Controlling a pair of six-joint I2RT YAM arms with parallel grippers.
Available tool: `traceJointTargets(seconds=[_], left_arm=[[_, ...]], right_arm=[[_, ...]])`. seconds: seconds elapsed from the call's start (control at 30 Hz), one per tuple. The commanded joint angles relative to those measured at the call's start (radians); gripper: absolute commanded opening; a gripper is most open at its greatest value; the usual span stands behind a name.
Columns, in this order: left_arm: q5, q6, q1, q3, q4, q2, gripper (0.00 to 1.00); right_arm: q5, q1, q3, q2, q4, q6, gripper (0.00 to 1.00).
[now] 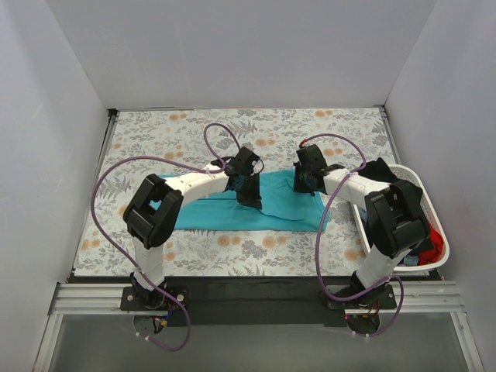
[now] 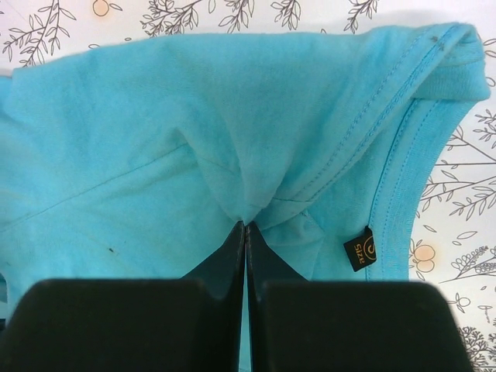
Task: Fold and stack the t-shirts
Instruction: Fold the tshirt
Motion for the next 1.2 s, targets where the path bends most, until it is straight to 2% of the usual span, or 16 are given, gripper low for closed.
traceJointTargets(seconds=[0.0, 0.53, 1.1, 1.17], left_arm=[[0.009, -0.005, -0.002, 0.045, -0.014, -0.103, 0.01], [0.032, 0.003, 0.046, 0.019, -0.06, -0.209, 0.0], [0.086, 0.023, 0.109, -0.094, -0.011, -0.173, 0.0], [0.097, 0.026, 0.109, -0.101, -0.002, -0.161, 0.0]], right_arm=[[0.023, -0.003, 0.047, -0.031, -0.001, -0.016, 0.01], [0.041, -0.005, 0.056, -0.064, -0.047, -0.029, 0.01], [0.023, -0.003, 0.024, -0.071, -0.072, -0.034, 0.01], [0.024, -0.005, 0.014, -0.078, -0.07, -0.036, 0.07]])
